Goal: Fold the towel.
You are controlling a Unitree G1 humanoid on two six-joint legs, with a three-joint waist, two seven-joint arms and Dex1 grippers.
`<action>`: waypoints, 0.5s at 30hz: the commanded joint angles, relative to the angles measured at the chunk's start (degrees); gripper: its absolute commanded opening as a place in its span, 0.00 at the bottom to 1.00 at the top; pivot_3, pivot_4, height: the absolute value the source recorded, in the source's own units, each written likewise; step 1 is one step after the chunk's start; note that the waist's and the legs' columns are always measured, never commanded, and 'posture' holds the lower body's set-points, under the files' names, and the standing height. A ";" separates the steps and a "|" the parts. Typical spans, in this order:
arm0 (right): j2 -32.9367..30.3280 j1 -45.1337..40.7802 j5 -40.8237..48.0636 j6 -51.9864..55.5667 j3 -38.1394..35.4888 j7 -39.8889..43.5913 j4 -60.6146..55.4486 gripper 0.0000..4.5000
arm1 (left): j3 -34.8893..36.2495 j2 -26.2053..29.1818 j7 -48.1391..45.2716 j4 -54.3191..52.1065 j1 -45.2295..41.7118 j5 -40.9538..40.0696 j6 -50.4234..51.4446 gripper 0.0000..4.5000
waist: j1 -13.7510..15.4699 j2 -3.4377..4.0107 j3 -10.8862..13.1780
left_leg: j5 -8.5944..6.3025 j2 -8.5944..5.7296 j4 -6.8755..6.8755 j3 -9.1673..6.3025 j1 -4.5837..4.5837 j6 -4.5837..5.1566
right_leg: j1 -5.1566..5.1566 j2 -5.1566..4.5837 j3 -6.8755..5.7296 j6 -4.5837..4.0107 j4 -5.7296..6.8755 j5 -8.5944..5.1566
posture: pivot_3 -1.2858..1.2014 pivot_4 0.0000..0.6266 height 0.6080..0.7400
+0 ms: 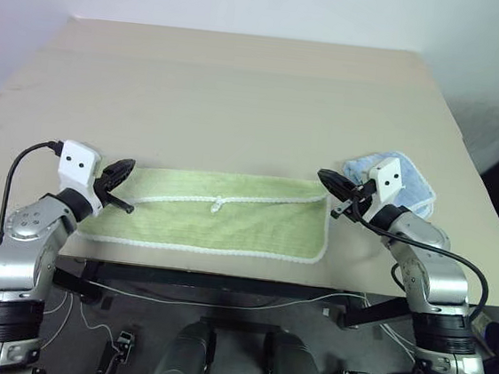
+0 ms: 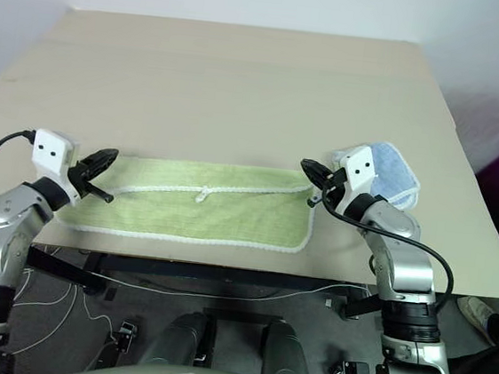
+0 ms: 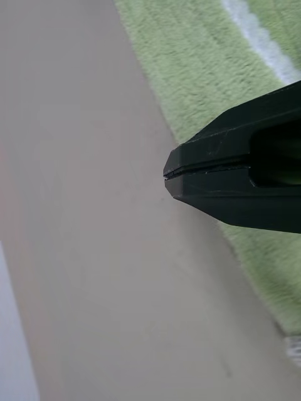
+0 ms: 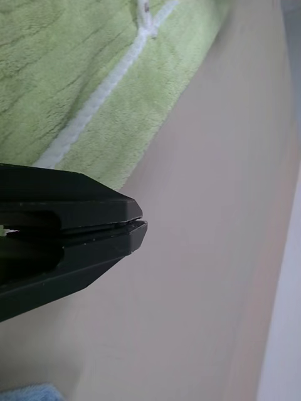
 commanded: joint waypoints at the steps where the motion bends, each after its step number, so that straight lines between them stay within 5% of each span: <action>1: 0.55 0.70 0.59 -1.16 -0.38 -0.73 -2.61 0.01 | 0.65 1.20 -0.75 -0.51 -1.27 -0.46 -0.03 0.00 | 0.01 0.00 0.00 | 0.00 0.00 0.00 0.00 0.00 0.00 | 0.00 0.00 0.00 0.00 0.00 0.00 | 0.52 0.24 1.00; 15: 0.96 0.36 0.65 -1.77 0.22 -0.64 -1.66 0.01 | 1.08 1.17 -0.72 -3.30 0.94 -0.18 1.06 0.00 | -0.04 0.00 0.00 | 0.00 0.01 -0.03 0.00 0.00 0.00 | -0.02 0.00 0.00 0.00 -0.01 0.00 | 0.52 0.24 1.00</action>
